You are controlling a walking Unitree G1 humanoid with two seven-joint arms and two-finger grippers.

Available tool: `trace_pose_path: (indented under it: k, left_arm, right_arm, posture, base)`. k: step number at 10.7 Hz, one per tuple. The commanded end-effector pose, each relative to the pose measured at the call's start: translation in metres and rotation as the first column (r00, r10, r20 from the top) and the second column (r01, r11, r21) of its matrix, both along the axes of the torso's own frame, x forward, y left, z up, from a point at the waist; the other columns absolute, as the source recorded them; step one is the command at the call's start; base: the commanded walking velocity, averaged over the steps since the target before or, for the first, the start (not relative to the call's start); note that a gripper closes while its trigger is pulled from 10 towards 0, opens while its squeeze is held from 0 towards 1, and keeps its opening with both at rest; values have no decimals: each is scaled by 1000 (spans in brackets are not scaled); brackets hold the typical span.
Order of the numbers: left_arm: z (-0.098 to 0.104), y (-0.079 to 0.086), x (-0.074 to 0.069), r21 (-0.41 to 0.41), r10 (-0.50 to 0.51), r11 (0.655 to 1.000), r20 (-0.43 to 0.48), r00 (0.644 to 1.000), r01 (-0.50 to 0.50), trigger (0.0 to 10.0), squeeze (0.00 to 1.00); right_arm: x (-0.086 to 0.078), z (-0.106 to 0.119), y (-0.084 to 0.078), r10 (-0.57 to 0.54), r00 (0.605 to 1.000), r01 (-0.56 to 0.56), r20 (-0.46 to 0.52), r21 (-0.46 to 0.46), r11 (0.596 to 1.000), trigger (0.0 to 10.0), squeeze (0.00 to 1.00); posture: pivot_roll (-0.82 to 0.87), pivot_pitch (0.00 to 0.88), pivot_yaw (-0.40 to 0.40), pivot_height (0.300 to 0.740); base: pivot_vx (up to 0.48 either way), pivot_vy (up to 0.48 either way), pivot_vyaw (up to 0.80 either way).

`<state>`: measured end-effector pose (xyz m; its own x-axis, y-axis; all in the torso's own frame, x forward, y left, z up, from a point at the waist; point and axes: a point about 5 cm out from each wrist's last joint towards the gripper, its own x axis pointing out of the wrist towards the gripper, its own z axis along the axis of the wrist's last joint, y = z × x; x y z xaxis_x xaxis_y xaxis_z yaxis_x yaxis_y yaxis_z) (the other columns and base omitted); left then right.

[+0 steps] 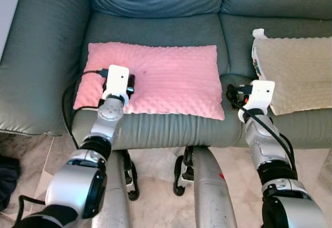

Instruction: Move the pillow to the sofa

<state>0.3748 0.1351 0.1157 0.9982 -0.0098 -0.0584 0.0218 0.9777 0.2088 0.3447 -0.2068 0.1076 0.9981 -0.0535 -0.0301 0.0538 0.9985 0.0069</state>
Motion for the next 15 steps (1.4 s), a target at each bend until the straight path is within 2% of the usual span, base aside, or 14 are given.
trace_pose_path:
  k: [1,2,4,6,7,9,12,14,15]
  left_arm:
    - [-18,5,-9,-4,33,999,-61,998,-34,10000,1000]
    - [-18,4,-10,-2,24,1000,-49,998,-24,10000,1000]
    - [-19,4,-11,11,11,1000,-33,999,-11,10000,1000]
    - [-9,6,-13,-55,12,998,69,998,-8,10000,1000]
    - [-4,7,-13,-62,29,998,111,993,-23,10000,1000]
    - [-5,8,-14,-111,27,994,106,994,-16,10000,1000]
    - [-7,11,-26,-139,-16,990,147,989,37,10000,1000]
    - [-5,24,-37,-82,-58,994,196,979,75,10000,1000]
    - [-7,33,-46,-36,-77,996,192,978,86,10000,365]
  right_arm:
    - [-6,-8,2,-2,1000,2,-15,-3,1000,10000,1000]
    - [-7,-4,5,-3,1000,3,18,-12,1000,10000,1000]
    - [-9,-6,8,-4,1000,4,22,-8,1000,10000,1000]
    - [-12,-1,17,-7,998,6,64,20,1000,10000,1000]
    - [-15,-1,21,-7,997,6,80,17,1000,10000,1000]
    - [-21,-4,27,12,997,-13,76,20,1000,10000,1000]
    - [-31,-13,37,28,998,-29,55,30,999,10000,1000]
    - [-41,-18,44,59,997,-60,48,37,997,10000,1000]
    - [-49,-22,47,83,996,-84,34,28,996,10000,1000]
  posture:
    - [-108,364,-39,628]
    - [-109,338,-36,628]
    - [-108,297,-35,628]
    - [-112,255,-35,628]
    - [-109,220,-35,628]
    - [-115,179,-41,628]
    - [-122,110,-23,628]
    - [-110,93,-21,628]
    - [-100,84,-28,628]
  base:
    - [0,0,0]
    - [0,0,0]
    - [0,0,0]
    - [0,0,0]
    - [0,0,0]
    - [0,0,0]
    - [0,0,0]
    - [0,0,0]
    - [0,0,0]
